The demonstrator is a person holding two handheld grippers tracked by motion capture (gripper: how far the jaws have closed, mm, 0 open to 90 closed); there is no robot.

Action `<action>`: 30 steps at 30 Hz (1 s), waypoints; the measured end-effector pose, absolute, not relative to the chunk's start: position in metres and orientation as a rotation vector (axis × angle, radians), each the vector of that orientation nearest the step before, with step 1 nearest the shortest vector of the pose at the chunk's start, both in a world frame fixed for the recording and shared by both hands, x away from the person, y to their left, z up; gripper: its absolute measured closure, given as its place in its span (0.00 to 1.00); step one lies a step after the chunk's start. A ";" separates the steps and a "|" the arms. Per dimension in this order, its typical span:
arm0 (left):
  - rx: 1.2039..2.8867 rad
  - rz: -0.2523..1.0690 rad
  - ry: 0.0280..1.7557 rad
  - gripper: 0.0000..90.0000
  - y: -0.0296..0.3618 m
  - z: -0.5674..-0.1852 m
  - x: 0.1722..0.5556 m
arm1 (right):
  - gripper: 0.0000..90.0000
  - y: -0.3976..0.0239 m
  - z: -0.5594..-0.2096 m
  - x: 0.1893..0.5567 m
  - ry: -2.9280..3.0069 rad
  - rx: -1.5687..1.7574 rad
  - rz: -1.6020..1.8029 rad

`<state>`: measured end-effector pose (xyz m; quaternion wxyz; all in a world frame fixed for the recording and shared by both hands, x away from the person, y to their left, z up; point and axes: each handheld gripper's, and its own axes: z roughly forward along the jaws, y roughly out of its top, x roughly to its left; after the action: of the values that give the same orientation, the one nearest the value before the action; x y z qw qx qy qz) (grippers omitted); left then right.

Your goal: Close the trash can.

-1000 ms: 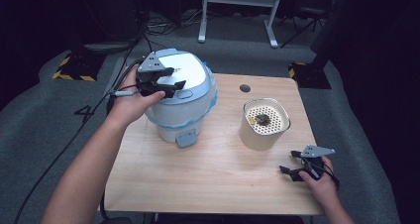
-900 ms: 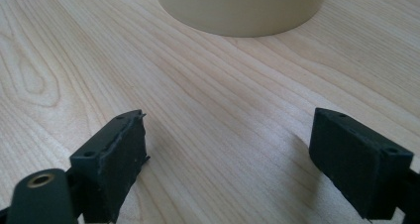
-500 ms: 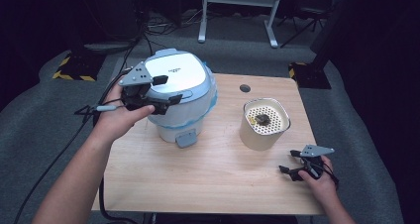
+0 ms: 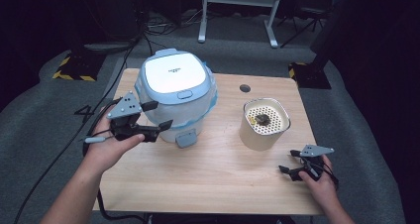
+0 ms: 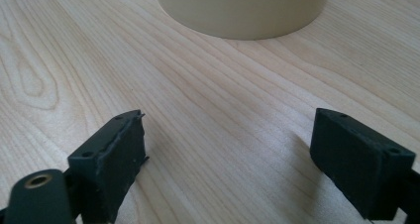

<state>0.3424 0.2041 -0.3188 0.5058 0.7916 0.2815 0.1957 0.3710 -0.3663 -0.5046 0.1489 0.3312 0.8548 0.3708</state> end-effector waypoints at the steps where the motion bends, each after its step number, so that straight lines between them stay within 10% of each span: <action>1: 1.912 0.474 0.696 0.29 0.207 -0.328 0.339 | 0.14 -0.366 -0.505 0.372 2.457 0.951 1.069; 30: 1.925 0.455 1.001 0.28 0.227 -0.457 0.334 | 0.14 -0.366 -0.505 0.372 2.455 0.954 1.068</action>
<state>0.3342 0.2270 -0.4574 0.4462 0.7771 0.4041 0.1838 0.3716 -0.3655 -0.5048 0.1489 0.3319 0.8541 0.3717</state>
